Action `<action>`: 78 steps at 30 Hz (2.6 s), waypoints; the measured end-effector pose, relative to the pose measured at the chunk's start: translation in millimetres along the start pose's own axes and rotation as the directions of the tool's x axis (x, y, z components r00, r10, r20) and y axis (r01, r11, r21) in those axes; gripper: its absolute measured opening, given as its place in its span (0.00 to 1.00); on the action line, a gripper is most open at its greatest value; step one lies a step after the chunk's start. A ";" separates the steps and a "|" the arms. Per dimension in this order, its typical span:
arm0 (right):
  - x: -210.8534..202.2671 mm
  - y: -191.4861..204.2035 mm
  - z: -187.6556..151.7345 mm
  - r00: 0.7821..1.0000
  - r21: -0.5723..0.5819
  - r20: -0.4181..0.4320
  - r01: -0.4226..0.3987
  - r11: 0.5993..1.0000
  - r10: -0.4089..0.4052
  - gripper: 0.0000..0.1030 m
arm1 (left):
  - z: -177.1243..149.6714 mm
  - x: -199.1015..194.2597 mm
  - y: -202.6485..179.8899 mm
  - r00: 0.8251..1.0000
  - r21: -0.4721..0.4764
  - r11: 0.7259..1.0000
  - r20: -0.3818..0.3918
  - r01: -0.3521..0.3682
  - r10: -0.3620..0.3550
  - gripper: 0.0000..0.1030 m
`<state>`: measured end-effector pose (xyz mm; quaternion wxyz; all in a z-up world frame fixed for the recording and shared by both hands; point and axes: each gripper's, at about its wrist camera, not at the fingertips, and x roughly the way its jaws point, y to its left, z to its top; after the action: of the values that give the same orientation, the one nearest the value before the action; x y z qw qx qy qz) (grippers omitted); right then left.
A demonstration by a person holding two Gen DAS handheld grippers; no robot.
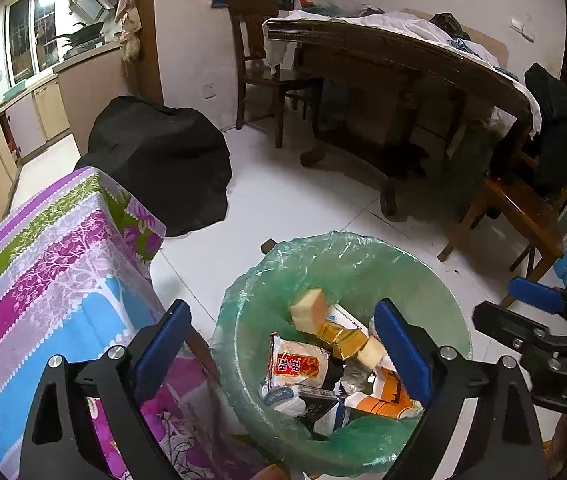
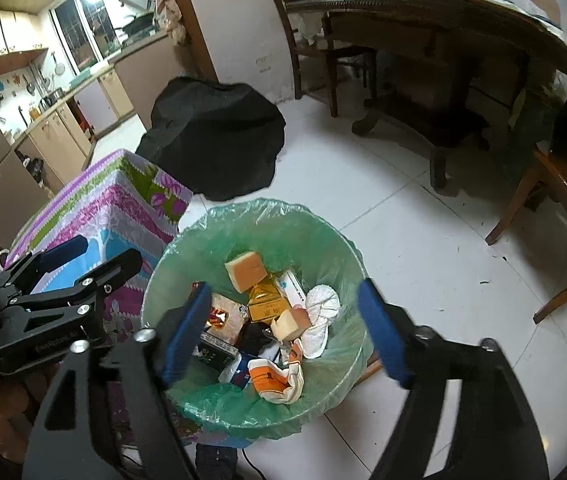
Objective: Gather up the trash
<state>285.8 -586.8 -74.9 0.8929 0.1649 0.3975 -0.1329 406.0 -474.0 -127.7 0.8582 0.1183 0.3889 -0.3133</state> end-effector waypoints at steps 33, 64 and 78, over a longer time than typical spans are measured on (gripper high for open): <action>-226.6 105.6 -194.6 0.832 -0.055 0.537 0.198 0.979 -0.138 0.95 | -203.6 -324.4 36.4 0.877 -0.082 0.997 0.479 0.004 0.036 0.95; -303.4 96.3 -276.7 0.744 0.030 0.636 0.243 0.969 -0.206 0.95 | -294.0 -398.7 -35.7 0.885 0.041 0.999 0.465 0.020 -0.037 0.95; -303.4 105.2 -276.3 0.761 -0.002 0.624 0.231 0.973 -0.179 0.95 | -283.3 -381.8 -27.8 0.902 0.027 1.000 0.431 0.003 -0.014 0.95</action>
<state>-56.3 -348.3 -0.3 0.9594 0.0321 0.1029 -0.2607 29.0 -198.8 -33.0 0.9200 0.0556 0.1860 -0.3405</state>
